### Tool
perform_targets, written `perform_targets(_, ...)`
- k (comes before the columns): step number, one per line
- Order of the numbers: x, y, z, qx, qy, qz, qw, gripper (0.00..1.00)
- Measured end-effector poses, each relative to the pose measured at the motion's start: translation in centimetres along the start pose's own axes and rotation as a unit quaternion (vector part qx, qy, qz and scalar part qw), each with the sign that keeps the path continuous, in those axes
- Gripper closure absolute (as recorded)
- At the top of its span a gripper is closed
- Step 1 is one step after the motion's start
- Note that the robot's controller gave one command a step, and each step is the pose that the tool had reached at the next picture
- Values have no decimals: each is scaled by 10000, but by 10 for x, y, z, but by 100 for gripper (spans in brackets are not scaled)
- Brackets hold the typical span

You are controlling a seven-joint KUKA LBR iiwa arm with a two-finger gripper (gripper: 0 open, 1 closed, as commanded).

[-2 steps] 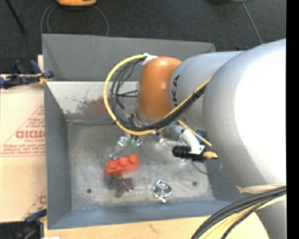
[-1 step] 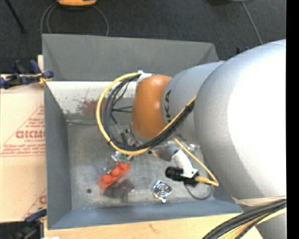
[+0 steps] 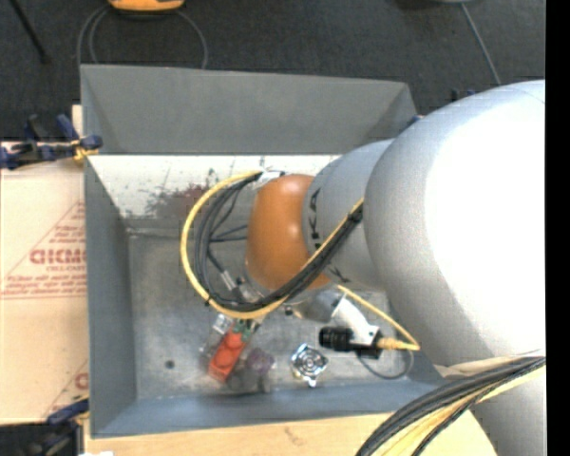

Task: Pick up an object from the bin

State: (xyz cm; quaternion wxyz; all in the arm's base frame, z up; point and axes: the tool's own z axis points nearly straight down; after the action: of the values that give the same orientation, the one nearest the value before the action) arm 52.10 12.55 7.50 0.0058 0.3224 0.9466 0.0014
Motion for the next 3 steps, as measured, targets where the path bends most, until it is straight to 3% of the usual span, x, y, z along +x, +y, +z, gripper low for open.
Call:
perform_targets(1,0,2,-2,-17,7,14,10000,100)
perform_targets(2,24,6,-114,-4,25,167,9999,100)
perform_targets(3,24,4,-110,33,39,168,9998,0)
